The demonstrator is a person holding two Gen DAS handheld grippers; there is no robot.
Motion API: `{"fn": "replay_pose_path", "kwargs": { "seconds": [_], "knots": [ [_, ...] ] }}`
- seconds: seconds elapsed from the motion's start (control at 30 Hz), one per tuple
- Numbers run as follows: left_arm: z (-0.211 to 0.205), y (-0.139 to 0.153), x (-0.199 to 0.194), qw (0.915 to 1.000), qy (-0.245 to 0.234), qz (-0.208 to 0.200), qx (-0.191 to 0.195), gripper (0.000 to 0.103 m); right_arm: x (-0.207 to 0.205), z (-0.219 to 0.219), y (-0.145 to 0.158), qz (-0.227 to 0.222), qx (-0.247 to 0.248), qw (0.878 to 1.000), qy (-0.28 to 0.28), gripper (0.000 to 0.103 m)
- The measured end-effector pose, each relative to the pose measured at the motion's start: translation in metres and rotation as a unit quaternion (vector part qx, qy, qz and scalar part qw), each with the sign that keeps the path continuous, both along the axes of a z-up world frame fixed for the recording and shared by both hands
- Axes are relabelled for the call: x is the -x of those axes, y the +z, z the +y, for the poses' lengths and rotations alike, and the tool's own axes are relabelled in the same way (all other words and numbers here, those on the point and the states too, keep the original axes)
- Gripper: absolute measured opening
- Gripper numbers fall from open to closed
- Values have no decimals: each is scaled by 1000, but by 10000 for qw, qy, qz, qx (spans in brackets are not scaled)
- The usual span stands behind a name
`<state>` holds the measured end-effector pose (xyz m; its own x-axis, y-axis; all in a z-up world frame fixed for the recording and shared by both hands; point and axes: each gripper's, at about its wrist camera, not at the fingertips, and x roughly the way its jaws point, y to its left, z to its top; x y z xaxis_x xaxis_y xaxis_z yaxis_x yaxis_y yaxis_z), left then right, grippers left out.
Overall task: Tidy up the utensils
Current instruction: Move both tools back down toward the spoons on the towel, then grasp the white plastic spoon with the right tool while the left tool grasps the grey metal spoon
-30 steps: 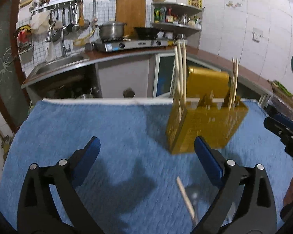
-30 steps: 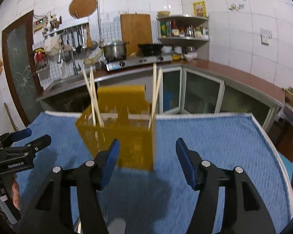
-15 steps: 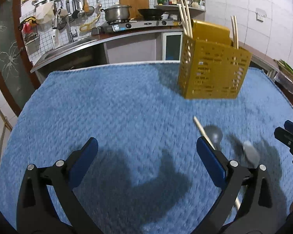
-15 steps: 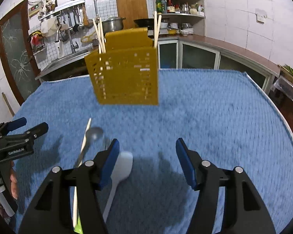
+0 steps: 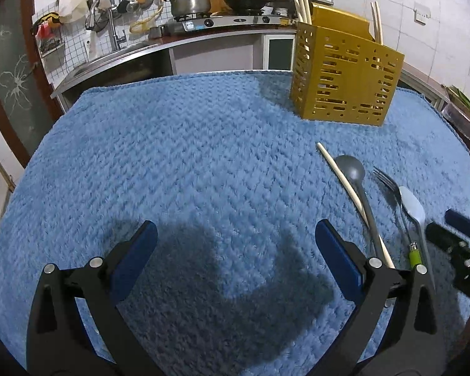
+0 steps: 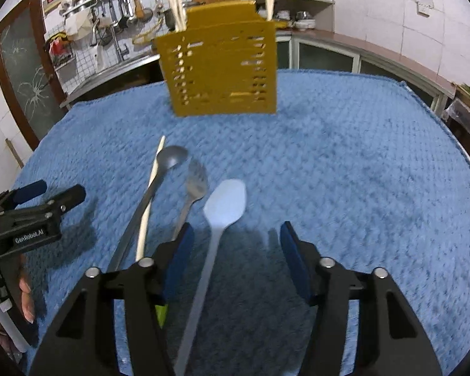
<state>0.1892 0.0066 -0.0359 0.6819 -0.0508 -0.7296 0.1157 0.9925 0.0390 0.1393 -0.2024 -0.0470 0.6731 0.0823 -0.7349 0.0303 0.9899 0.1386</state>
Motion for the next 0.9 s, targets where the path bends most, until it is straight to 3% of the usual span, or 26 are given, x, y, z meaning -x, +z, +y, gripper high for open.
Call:
{"fn": "replay_pose_path", "kwargs": {
  "seconds": [0.07, 0.13, 0.23, 0.37, 0.73, 0.9],
  "knots": [
    [0, 0, 0, 10000, -6, -6, -5, 97, -4, 5, -4, 127, 42, 9999, 4, 33],
    [-2, -2, -1, 10000, -21, 12, -2, 97, -7, 6, -9, 219, 3, 9998, 0, 26],
    [-5, -3, -3, 10000, -33, 44, -39, 97, -13, 7, -12, 247, -13, 9997, 2, 24],
    [-10, -2, -6, 10000, -49, 85, -7, 97, -20, 8, -11, 256, 93, 9996, -31, 11],
    [-53, 3, -12, 9993, -337, 142, -41, 97, -34, -39, -8, 308, 145, 9993, -155, 10],
    [-77, -1, -15, 9984, -520, 185, -115, 82, -38, -57, -8, 310, 82, 9992, -242, 10]
  ]
}}
